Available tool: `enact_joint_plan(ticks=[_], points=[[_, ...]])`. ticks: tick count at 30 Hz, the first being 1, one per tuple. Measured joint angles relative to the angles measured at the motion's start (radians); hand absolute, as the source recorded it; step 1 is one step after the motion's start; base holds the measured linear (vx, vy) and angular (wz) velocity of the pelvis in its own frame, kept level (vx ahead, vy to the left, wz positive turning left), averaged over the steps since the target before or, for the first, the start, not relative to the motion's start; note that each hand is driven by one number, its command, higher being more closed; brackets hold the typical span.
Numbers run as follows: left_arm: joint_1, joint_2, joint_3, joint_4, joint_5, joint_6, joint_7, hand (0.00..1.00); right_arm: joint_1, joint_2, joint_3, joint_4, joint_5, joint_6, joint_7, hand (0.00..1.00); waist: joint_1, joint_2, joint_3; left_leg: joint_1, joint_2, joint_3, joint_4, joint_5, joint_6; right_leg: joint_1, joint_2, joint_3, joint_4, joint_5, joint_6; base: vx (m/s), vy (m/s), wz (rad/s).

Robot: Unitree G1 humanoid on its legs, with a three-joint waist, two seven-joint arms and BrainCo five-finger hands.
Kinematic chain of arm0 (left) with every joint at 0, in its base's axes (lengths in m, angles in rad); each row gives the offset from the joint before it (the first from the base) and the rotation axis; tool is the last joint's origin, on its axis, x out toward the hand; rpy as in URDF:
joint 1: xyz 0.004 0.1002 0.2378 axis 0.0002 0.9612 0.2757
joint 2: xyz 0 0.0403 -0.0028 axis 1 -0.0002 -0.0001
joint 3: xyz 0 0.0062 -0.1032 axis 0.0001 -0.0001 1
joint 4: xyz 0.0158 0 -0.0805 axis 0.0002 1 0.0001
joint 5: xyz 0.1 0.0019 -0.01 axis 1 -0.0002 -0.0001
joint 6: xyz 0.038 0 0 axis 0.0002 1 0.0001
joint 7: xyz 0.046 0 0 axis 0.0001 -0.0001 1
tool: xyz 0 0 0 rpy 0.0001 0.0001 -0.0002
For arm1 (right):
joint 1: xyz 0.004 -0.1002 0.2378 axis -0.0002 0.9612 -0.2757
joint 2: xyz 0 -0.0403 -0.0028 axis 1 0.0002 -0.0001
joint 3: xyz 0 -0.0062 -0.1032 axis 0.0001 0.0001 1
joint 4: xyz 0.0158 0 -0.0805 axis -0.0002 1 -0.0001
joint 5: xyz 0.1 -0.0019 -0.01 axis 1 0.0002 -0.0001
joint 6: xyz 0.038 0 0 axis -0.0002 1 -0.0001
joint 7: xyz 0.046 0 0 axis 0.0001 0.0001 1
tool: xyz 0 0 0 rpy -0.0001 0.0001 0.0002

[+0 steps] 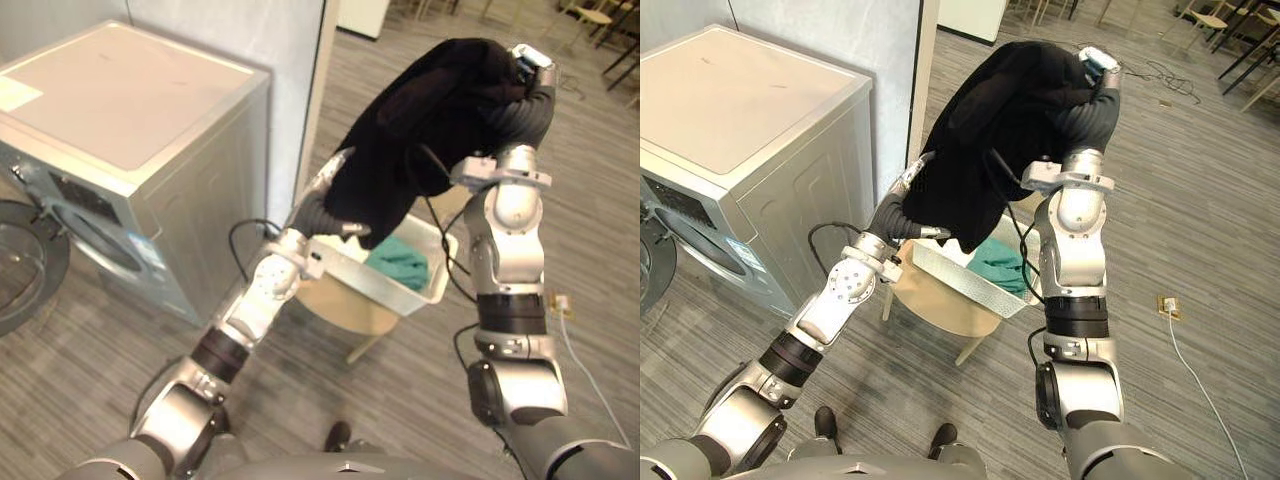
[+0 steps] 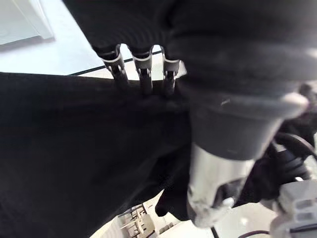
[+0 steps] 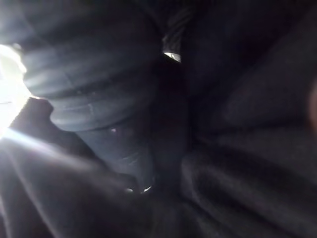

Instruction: Pick up the laundry basket with both hands and put the clothes into the washing machine.

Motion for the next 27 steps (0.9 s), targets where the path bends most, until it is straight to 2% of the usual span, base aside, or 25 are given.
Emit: enact_joint_plan(ticks=[4, 5, 7, 11, 14, 18, 21, 22, 25, 26, 27], points=[[-0.054, -0.026, 0.049, 0.122, 0.051, 0.046, 0.016, 0.00, 0.086, 0.013, 0.054, -0.096, 0.052, -0.008, 0.034, 1.00, -0.010, 0.001, -0.001, 0.007, -0.008, -0.002, -0.016, 0.009, 0.005, 0.008, 0.000, 0.001, -0.020, 0.010, 0.008, -0.01, 0.030, 0.01], [-0.069, -0.045, 0.094, 0.183, 0.075, 0.085, 0.046, 0.00, 0.112, 0.013, 0.092, -0.126, 0.073, -0.008, 0.048, 1.00, -0.017, 0.002, -0.001, 0.008, -0.011, -0.002, -0.020, 0.010, 0.006, 0.009, 0.000, 0.004, -0.029, 0.014, 0.004, 0.00, 0.000, 0.00], [-0.072, -0.048, 0.120, 0.222, 0.076, 0.118, 0.066, 0.00, 0.135, 0.014, 0.120, -0.155, 0.099, -0.008, 0.075, 1.00, -0.022, 0.002, -0.002, 0.019, -0.018, -0.001, -0.042, 0.017, 0.005, 0.010, -0.001, 0.012, -0.040, 0.019, 0.004, -0.02, 0.030, -0.06], [-0.076, -0.058, 0.128, 0.273, 0.071, 0.142, 0.078, 0.00, 0.137, 0.014, 0.134, -0.164, 0.147, -0.009, 0.084, 1.00, -0.024, 0.003, -0.004, 0.022, -0.028, -0.002, -0.063, 0.026, 0.007, 0.012, -0.001, 0.015, -0.053, 0.036, 0.013, 0.01, 0.012, 0.00], [-0.088, -0.087, 0.199, 0.352, 0.026, 0.153, 0.098, 0.00, 0.160, 0.019, 0.173, -0.224, 0.157, -0.010, 0.095, 1.00, -0.026, 0.004, -0.005, 0.022, -0.033, -0.002, -0.066, 0.029, 0.010, 0.017, -0.001, 0.015, -0.070, 0.049, 0.012, 0.04, 0.011, 0.01], [-0.101, -0.087, 0.242, 0.437, -0.071, 0.166, 0.157, 0.00, 0.165, 0.026, 0.204, -0.229, 0.193, -0.018, 0.106, 1.00, -0.033, 0.008, -0.011, 0.022, -0.037, -0.002, -0.068, 0.030, 0.011, 0.020, -0.001, 0.015, -0.080, 0.057, 0.012, 0.04, 0.001, 0.00], [-0.102, -0.069, 0.199, 0.450, -0.241, 0.163, 0.133, 0.00, 0.165, 0.026, 0.204, -0.229, 0.221, -0.027, 0.106, 1.00, -0.033, 0.010, -0.014, 0.022, -0.037, -0.003, -0.068, 0.030, 0.011, 0.022, -0.001, 0.015, -0.082, 0.056, 0.013, 0.04, -0.005, 0.01], [-0.100, -0.016, 0.085, 0.403, -0.342, 0.160, 0.074, 0.00, 0.164, 0.021, 0.199, -0.228, 0.235, -0.029, 0.106, 1.00, -0.028, 0.013, -0.015, 0.022, -0.038, -0.004, -0.068, 0.030, 0.011, 0.022, -0.002, 0.015, -0.082, 0.055, 0.015, 0.03, -0.008, 0.00], [-0.065, 0.078, -0.089, 0.190, -0.552, 0.129, -0.034, 0.00, 0.165, 0.010, 0.192, -0.223, 0.271, -0.029, 0.111, 1.00, -0.020, 0.019, -0.019, 0.022, -0.040, -0.005, -0.068, 0.029, 0.012, 0.022, -0.004, 0.014, -0.082, 0.054, 0.017, 0.03, -0.004, 0.01], [-0.049, 0.089, -0.119, 0.128, -0.623, 0.105, -0.062, 1.00, 0.165, 0.007, 0.193, -0.223, 0.273, -0.029, 0.117, 1.00, -0.019, 0.026, -0.023, 0.022, -0.042, -0.008, -0.068, 0.029, 0.013, 0.023, -0.006, 0.013, -0.082, 0.053, 0.019, 0.04, -0.002, 0.04], [-0.045, 0.087, -0.123, 0.119, -0.649, 0.096, -0.075, 1.00, 0.165, 0.006, 0.193, -0.223, 0.273, -0.029, 0.119, 1.00, -0.019, 0.030, -0.025, 0.022, -0.044, -0.009, -0.068, 0.028, 0.013, 0.024, -0.007, 0.013, -0.081, 0.053, 0.019, 0.04, 0.003, 0.06]])
